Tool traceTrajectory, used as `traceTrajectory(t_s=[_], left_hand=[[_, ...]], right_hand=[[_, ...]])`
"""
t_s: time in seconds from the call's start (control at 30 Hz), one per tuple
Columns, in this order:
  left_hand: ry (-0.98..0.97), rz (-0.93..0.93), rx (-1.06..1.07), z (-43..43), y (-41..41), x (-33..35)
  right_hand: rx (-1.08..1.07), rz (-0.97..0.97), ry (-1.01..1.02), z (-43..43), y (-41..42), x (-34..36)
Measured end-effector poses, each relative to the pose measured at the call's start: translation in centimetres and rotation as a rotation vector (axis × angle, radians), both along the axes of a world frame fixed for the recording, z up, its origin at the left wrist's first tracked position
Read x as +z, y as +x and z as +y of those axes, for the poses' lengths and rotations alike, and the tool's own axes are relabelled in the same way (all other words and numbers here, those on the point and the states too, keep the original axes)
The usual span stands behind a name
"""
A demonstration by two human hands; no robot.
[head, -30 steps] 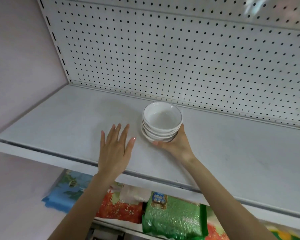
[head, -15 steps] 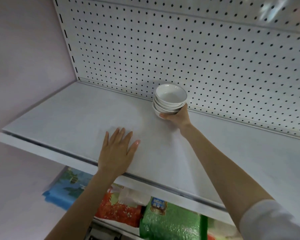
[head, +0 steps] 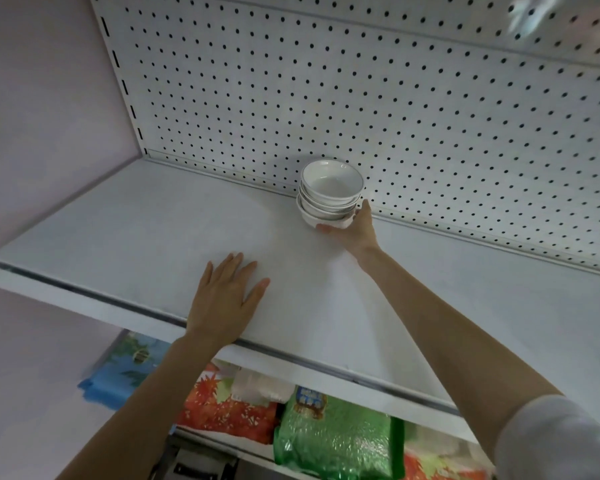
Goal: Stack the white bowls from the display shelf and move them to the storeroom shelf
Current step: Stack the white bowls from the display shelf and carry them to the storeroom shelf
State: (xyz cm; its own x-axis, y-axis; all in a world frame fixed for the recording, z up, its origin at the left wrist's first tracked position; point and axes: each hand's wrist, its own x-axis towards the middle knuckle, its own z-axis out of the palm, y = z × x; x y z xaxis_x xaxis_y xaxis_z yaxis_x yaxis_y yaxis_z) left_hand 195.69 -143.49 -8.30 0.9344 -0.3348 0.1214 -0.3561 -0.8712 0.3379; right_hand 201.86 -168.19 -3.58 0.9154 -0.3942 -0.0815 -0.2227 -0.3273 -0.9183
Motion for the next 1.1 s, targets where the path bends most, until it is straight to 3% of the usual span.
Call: traceTrajectory(t_s=[0.2, 0.33, 0.5, 0.63, 0.77, 0.87, 1.1], left_hand=[[0.084, -0.040, -0.067, 5.6, -2.6, 2.4], [0.100, -0.067, 0.042, 11.8, -6.8, 4.9], [0.085, -0.080, 0.233, 20.0, -15.8, 8.4], [0.175, -0.112, 0.363, 28.9, -27.1, 9.3], [0.156, -0.129, 0.648, 38.1, -41.1, 10.0], [0.265, -0.166, 0.820, 43.3, -52.8, 11.5], [0.399, -0.049, 1.390, 49.5, -80.7, 13.4]], right_hand=[[0.042, -0.101, -0.287, 1.1, -5.5, 1.0], [0.270, -0.129, -0.507, 6.0, -9.6, 3.7], [0.572, -0.317, -0.678, 17.3, -14.6, 7.0], [0.908, -0.449, -0.722, 29.6, -20.7, 8.1], [1.299, -0.593, -0.855, 43.5, -29.7, 8.0], [1.566, -0.752, -0.953, 53.3, -37.9, 8.2], [2.011, -1.172, -0.884, 72.3, -60.2, 10.8]])
